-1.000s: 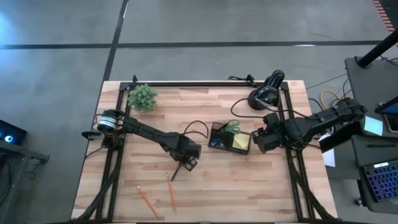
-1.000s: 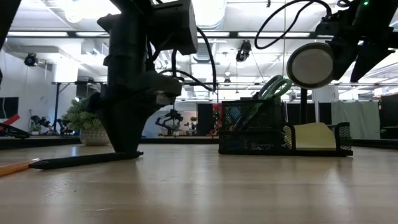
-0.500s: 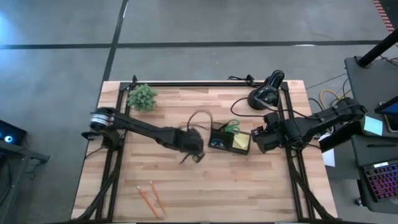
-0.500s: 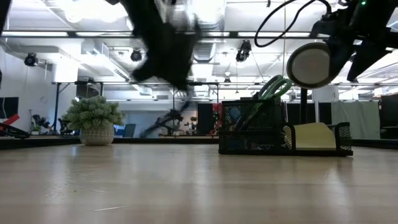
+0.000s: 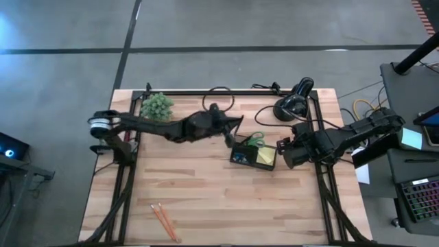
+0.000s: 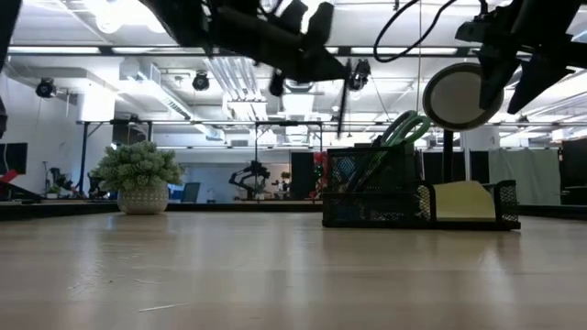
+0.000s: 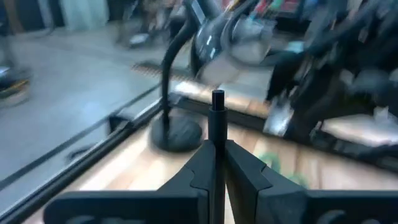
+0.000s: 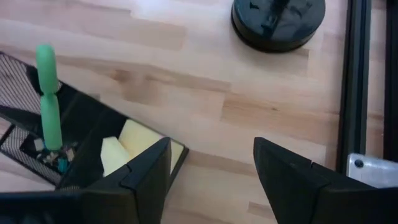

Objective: Pick and place office supplies into organizer
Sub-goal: Put the black ballpen into the black mesh organizer

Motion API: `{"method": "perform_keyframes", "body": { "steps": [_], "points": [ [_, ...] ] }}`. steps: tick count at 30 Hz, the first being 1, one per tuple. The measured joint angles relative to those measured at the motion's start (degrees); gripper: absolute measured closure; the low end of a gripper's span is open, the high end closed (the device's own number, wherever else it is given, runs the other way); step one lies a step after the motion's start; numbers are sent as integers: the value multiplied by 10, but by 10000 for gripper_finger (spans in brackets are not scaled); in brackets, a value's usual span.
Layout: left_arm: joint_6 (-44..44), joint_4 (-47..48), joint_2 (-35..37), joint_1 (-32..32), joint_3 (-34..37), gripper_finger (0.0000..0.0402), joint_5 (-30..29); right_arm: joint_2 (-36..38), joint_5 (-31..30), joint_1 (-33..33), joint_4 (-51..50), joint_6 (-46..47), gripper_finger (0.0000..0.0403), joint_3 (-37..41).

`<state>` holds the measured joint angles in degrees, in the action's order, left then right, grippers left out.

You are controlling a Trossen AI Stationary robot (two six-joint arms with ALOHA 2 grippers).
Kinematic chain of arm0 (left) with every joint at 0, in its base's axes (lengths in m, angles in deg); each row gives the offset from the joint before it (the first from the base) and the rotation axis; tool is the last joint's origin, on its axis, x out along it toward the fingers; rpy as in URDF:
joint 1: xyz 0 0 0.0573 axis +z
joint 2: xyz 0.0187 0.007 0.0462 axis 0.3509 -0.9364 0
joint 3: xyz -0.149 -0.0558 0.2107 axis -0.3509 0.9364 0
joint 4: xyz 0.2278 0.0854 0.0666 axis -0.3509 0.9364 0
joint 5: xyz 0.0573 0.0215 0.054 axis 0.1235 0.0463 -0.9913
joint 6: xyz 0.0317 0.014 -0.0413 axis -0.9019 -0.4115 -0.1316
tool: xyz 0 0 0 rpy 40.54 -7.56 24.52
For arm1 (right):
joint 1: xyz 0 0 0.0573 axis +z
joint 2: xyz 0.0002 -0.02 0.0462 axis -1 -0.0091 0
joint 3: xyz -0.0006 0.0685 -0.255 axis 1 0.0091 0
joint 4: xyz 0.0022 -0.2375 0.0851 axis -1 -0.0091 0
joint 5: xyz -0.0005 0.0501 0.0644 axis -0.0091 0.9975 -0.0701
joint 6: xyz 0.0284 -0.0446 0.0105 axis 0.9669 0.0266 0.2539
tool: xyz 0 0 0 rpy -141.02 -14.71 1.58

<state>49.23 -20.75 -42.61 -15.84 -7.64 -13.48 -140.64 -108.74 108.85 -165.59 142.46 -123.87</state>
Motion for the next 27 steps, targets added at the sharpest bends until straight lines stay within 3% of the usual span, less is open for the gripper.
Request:
{"method": "perform_keyframes", "body": {
  "steps": [4,8,13,18,22,27],
  "points": [
    [4,-63,-44,19,-3,390,73,0,31,0,-2,4,184,1],
    [5,-75,-76,12,-1,390,87,0,53,0,-2,12,184,1],
    [21,-48,-82,4,2,390,88,0,54,0,-2,24,184,1],
    [64,40,-85,-1,5,386,97,0,51,0,-2,20,184,2],
    [97,105,-84,-3,5,353,97,0,50,0,-2,19,184,4],
    [101,102,-57,-6,-14,272,97,0,49,0,-1,14,184,5]
  ]
}}
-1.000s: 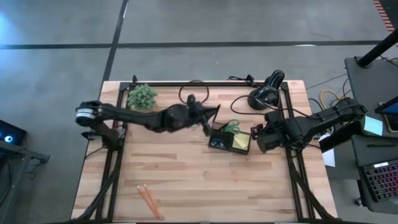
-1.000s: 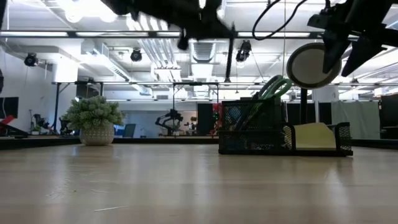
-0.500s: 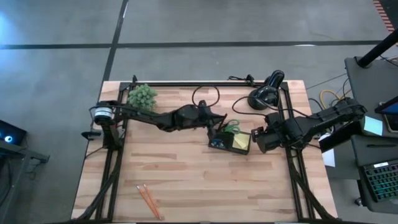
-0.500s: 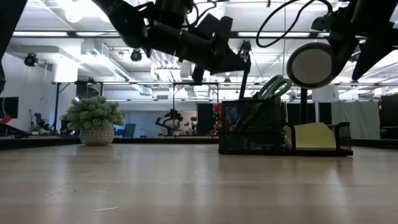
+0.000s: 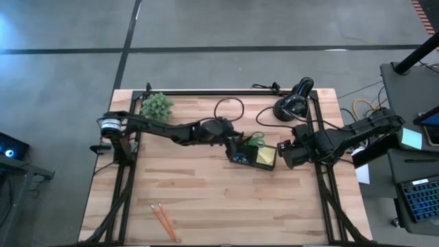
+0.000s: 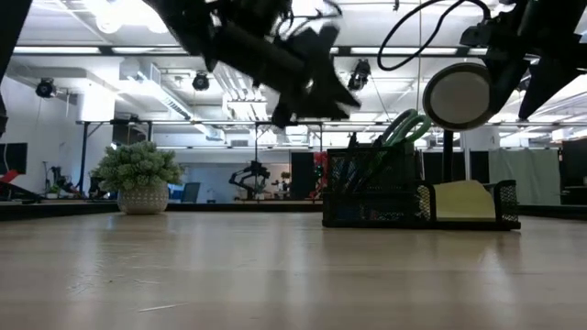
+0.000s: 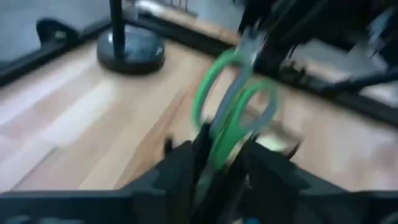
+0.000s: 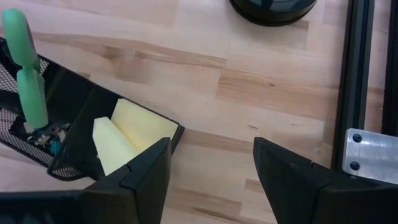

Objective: Pick and place office supplies into organizer
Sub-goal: Put the black ballpen into the black mesh organizer, then put the right orange pencil into the black mesh organizer

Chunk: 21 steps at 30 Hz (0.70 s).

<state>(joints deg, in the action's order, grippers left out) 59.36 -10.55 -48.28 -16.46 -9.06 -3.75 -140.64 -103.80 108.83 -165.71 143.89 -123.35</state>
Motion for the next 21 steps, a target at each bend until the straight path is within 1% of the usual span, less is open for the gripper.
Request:
{"method": "perform_keyframes", "body": {
  "steps": [2,4,6,8,10,11,12,13,16,18,21],
  "points": [
    [28,22,12,-1,-13,235,3,0,0,0,1,0,184,0],
    [60,99,33,-1,-18,199,8,0,0,0,1,0,183,0],
    [61,185,65,-2,-29,169,42,0,0,0,1,-2,183,0],
    [36,302,109,-11,-37,153,76,0,0,0,1,-3,184,0],
    [25,416,154,-30,-44,148,83,0,0,0,2,-8,184,1],
    [42,485,173,-41,-44,149,77,0,0,0,2,-12,184,1],
    [91,551,190,-52,-47,151,64,0,0,0,3,-15,184,1],
    [162,607,207,-63,-49,154,49,-1,1,0,4,-15,183,1],
    [405,756,256,-99,-45,172,38,-1,3,0,5,-12,184,0],
    [518,818,281,-145,-35,189,27,-1,3,0,7,-12,184,-2],
    [686,882,290,-226,-23,215,15,-1,3,0,10,-11,184,-2]
  ]
}}
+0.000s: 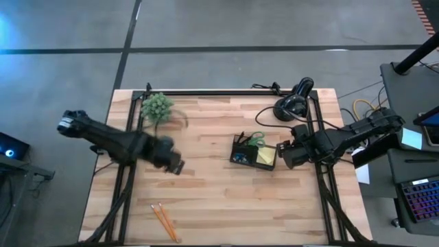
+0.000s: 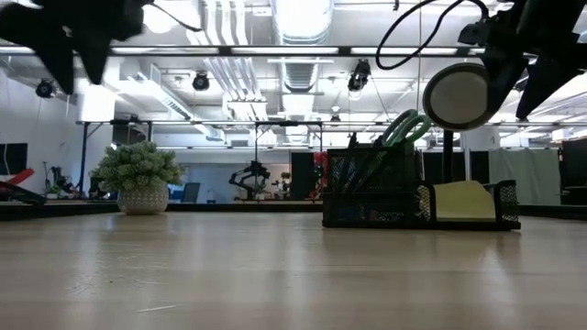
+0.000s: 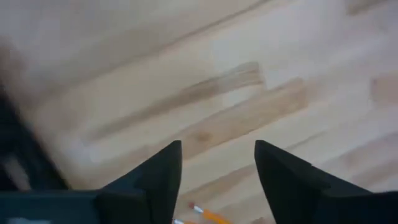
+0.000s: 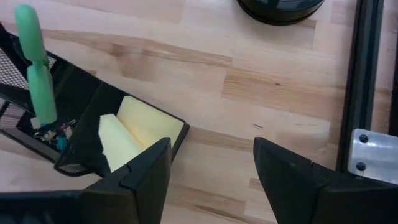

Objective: Pick and place office supplies into organizer
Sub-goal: Put the right orange pencil into the black mesh organizer

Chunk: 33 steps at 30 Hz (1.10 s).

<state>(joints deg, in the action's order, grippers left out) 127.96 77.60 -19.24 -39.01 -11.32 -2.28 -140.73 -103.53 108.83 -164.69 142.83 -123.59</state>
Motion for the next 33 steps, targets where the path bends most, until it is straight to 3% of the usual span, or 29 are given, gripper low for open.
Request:
{"method": "perform_keyframes", "body": {
  "steps": [5,10,13,19,24,33],
  "points": [
    [280,-2,-33,-130,6,239,-45,0,0,0,11,-4,184,0],
    [442,-7,-109,-208,6,241,-19,0,0,0,13,-5,184,0],
    [462,-37,-155,-222,6,241,35,0,-1,0,14,-15,184,1],
    [478,-144,-230,-225,6,241,54,0,-2,0,14,-34,184,3],
    [490,-137,-272,-228,-5,241,82,0,-2,0,15,-37,184,4],
    [531,-117,-270,-263,1,241,98,0,-2,0,16,-36,184,5]
  ]
}}
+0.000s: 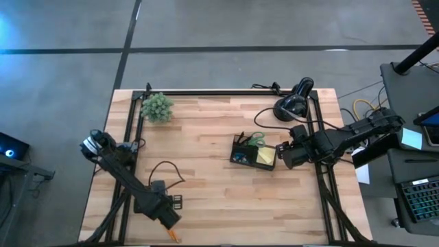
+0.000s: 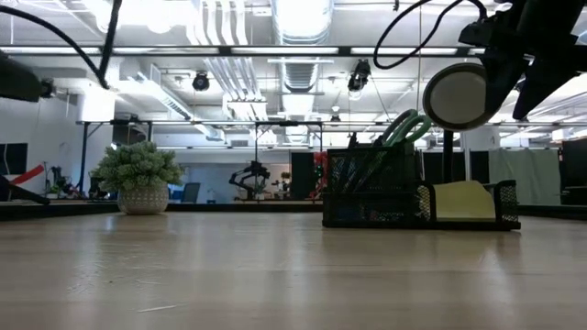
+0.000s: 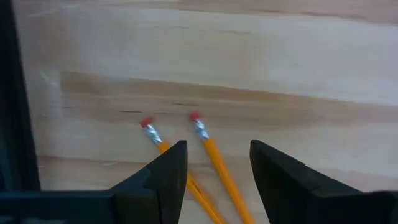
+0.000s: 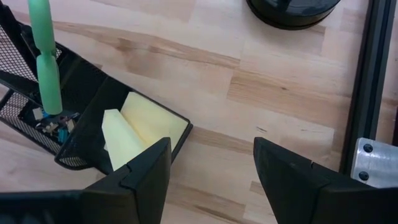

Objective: Pick and place office supplies into organizer
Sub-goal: Put the right orange pencil into the black mesh organizer

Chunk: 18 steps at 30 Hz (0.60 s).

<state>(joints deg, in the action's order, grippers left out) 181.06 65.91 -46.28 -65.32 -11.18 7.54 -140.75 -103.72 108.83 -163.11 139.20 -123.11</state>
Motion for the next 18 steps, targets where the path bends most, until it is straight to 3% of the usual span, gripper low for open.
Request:
{"method": "perform_keyframes", "body": {
  "steps": [9,18],
  "points": [
    [11,-125,-3,-2,52,241,25,0,0,0,1,0,184,4],
    [-11,-128,-4,-2,70,243,39,0,1,0,3,0,183,5]
  ]
}}
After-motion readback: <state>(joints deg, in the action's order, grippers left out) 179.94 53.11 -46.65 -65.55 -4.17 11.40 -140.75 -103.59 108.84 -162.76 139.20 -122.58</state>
